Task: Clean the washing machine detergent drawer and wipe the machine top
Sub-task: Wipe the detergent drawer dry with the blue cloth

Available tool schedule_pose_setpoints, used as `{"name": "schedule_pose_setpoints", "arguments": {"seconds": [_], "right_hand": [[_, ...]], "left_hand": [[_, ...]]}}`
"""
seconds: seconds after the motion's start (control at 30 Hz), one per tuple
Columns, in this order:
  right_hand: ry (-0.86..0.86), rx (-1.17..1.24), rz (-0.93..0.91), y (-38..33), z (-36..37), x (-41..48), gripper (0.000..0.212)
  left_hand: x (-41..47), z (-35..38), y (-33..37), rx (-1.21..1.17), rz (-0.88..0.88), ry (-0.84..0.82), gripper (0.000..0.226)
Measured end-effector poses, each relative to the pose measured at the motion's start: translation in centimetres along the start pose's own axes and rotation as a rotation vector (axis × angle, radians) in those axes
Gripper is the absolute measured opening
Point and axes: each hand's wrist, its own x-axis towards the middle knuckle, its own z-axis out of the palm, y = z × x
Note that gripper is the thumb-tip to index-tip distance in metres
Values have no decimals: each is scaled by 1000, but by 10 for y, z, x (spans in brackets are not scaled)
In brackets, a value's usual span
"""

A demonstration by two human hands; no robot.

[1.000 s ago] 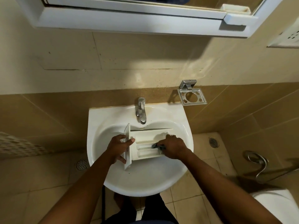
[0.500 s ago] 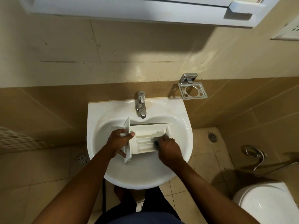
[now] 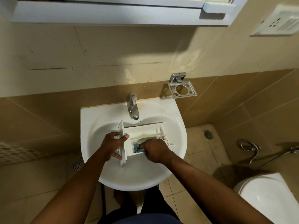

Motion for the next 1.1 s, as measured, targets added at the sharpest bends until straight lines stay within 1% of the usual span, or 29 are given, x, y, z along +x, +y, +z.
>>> {"name": "schedule_pose_setpoints", "arguments": {"seconds": [0.03,0.1,0.2,0.27,0.37,0.43,0.5,0.57,0.63,0.7,0.77,0.83,0.9,0.93,1.0,1.1], "right_hand": [[-14,5,37,3,-2,0,29],[12,56,92,10,-2,-6,28],[18,220,120,21,-10,-16,25],[-19,272,218,36,-22,-17,22],[-73,187,379,57,-33,-19,21],[-99,146,445,61,-39,-20,20],[-48,154,497,61,-48,-18,19],[60,208,569,63,-60,-17,20],[164,276,623,66,-71,-19,23],[239,363,653,69,-83,-23,20],[312,480,658,74,-92,-25,12],[381,520,637,81,-99,-25,9],[391,470,563,90,-101,-21,19],[350,444,509,94,-102,-18,26],[212,432,410,94,-102,-15,38],[6,402,319,84,-106,-12,39]], "left_hand": [[0,0,0,-5,0,-2,68],[-2,-1,0,-10,-2,-8,66],[-2,-1,1,-18,6,-14,65],[-3,-1,1,-23,10,-18,65],[-4,-2,2,-29,8,-23,66],[-5,-3,5,-21,-3,-37,64],[-7,-4,7,1,-14,-67,54],[-8,-6,9,21,-26,-101,45],[-11,-7,8,40,-24,-118,42],[-16,-10,6,40,-10,-121,38],[-21,-16,2,23,9,-140,39],[-26,-23,-3,8,25,-174,46],[-31,-29,-6,10,38,-205,52],[-32,-30,-6,18,47,-212,53],[-34,-31,-8,27,67,-214,56],[-36,-29,-10,31,94,-207,58]]}}
